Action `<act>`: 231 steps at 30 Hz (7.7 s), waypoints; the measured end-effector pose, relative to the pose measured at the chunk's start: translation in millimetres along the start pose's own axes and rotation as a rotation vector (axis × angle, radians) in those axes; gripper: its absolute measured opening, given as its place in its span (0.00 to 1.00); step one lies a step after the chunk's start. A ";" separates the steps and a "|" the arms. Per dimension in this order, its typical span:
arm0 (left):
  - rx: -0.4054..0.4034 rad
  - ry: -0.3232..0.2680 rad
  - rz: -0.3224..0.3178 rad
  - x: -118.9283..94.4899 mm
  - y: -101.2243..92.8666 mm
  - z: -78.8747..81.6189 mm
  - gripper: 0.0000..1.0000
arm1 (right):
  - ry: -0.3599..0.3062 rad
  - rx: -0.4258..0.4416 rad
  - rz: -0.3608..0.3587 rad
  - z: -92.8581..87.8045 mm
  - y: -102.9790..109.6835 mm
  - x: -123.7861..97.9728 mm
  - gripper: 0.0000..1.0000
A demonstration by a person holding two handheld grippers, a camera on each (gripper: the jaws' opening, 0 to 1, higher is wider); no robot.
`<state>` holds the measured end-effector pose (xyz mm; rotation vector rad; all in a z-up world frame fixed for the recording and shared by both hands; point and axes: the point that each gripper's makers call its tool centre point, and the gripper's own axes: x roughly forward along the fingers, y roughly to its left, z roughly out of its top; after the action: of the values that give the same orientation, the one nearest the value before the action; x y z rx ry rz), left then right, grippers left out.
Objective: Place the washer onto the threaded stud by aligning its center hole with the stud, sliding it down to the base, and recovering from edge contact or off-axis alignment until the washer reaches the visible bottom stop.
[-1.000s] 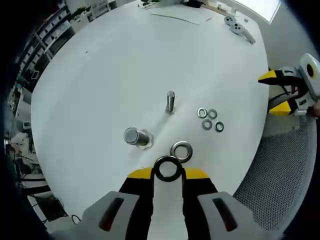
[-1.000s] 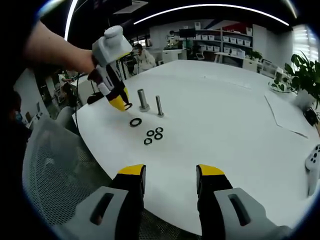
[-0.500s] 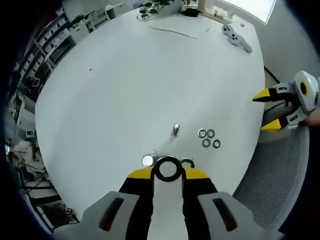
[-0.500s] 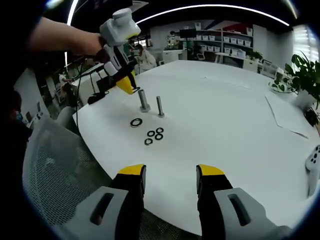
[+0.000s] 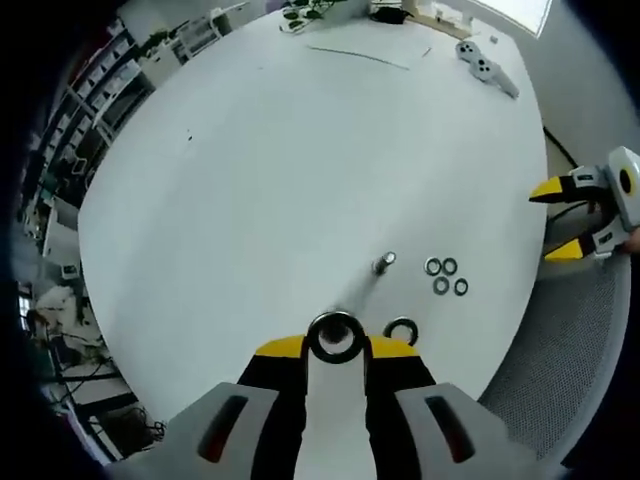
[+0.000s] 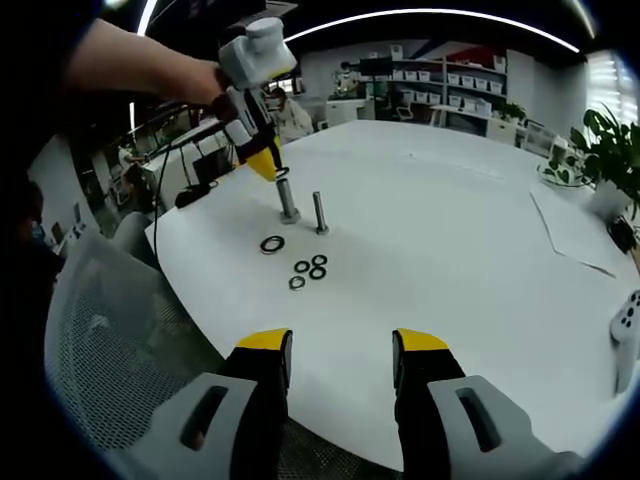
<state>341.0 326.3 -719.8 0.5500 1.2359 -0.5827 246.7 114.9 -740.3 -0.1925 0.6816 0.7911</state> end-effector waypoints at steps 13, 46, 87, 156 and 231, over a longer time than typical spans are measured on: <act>0.048 0.044 0.001 12.9 -2.0 -0.5 0.19 | -0.005 -0.001 -0.001 1.0 -0.5 -0.3 0.43; 0.023 0.118 -0.023 62.0 -2.4 -12.6 0.20 | -0.005 -0.012 -0.007 1.3 -0.8 -0.5 0.43; -0.091 0.022 -0.006 35.0 -16.0 -42.0 0.23 | 0.014 -0.017 0.002 -2.3 1.0 0.9 0.43; 0.104 0.083 -0.086 61.5 -54.9 -56.6 0.21 | 0.007 -0.018 -0.009 -0.9 -1.4 0.5 0.43; 0.021 -0.051 -0.007 -6.9 -13.6 -24.6 0.19 | 0.026 -0.018 -0.027 -4.1 -4.4 0.9 0.42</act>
<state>313.0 333.7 -720.0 0.5456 1.1852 -0.6133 248.3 110.8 -744.4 -0.2282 0.6947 0.7698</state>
